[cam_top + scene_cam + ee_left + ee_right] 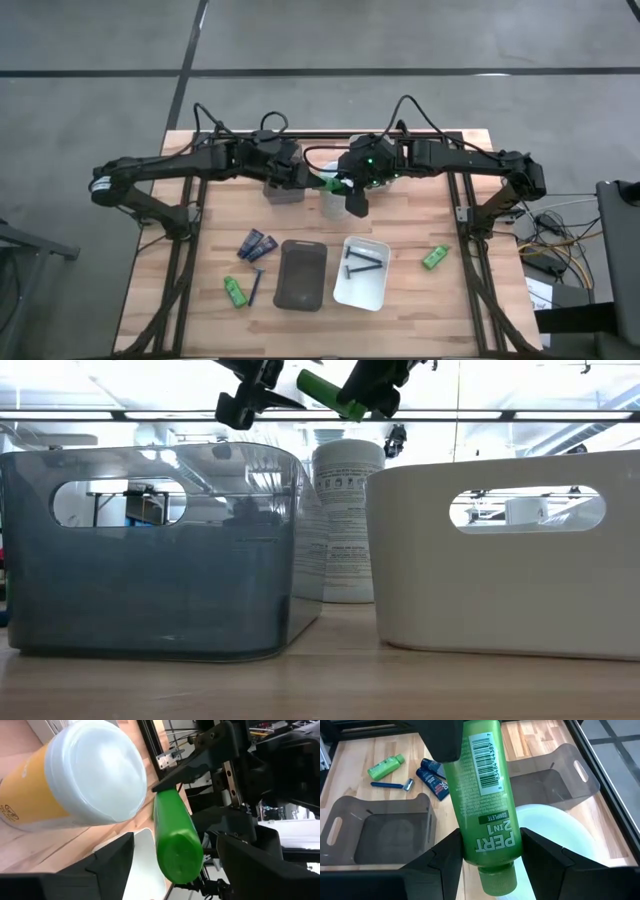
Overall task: Pick & Place Travel size toiletries
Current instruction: Put the green shampoo bottle into the bottom black bin
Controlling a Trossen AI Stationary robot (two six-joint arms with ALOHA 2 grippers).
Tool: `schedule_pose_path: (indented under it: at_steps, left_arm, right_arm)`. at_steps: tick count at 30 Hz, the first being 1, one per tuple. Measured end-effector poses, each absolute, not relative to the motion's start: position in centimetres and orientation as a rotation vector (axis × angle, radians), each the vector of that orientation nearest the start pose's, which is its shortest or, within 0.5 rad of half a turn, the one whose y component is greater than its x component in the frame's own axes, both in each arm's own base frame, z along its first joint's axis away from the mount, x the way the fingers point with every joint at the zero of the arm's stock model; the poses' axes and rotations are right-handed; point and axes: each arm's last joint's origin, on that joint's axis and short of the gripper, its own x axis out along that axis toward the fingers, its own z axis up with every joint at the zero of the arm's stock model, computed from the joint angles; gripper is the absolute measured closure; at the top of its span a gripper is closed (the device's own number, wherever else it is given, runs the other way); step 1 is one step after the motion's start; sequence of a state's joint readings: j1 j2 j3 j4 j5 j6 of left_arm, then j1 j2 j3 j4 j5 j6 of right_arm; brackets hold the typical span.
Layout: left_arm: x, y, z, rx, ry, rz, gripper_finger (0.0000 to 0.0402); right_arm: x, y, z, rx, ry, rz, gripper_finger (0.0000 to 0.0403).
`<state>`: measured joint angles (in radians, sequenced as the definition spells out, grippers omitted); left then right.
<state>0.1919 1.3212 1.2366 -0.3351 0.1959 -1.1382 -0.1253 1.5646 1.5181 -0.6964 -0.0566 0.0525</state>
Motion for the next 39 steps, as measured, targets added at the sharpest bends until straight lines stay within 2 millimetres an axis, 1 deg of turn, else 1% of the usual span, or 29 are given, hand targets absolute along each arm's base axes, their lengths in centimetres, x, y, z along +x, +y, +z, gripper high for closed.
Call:
schedule_pose_path:
  at_steps: [3, 7, 10, 15, 25, 32, 35, 39]
  left_arm:
    - [28.9, 5.0, 35.8, -1.224, 0.373, 0.238, 0.0128]
    - [29.5, 5.0, 35.2, -1.230, 0.388, 0.248, 0.0150]
    - [29.9, 5.1, 35.2, -1.233, 0.371, 0.238, 0.0164]
    - [30.0, 5.1, 35.3, -1.228, 0.354, 0.233, 0.0193]
    - [30.0, 5.1, 35.3, -1.223, 0.359, 0.223, 0.0263]
    - [29.9, 5.1, 35.4, -1.200, 0.360, 0.220, 0.0271]
    - [29.8, 5.1, 35.4, -1.177, 0.362, 0.216, 0.0272]
    - [29.3, 5.0, 35.7, -1.148, 0.363, 0.217, 0.0273]
  right_arm:
    - [33.5, -4.1, 35.1, 0.117, 0.735, -0.084, 0.0227]
    - [33.7, -4.0, 35.3, 0.116, 0.708, -0.080, 0.0227]
    - [33.7, -4.0, 35.3, 0.116, 0.706, -0.080, 0.0227]
    - [33.7, -4.0, 35.3, 0.116, 0.706, -0.080, 0.0227]
    - [33.7, -4.0, 35.3, 0.113, 0.707, -0.082, 0.0227]
    - [33.7, -4.1, 35.3, 0.121, 0.700, -0.091, 0.0220]
    - [33.7, -4.1, 35.3, 0.142, 0.697, -0.098, 0.0201]
    - [33.4, -4.0, 35.8, 0.158, 0.682, -0.103, 0.0165]
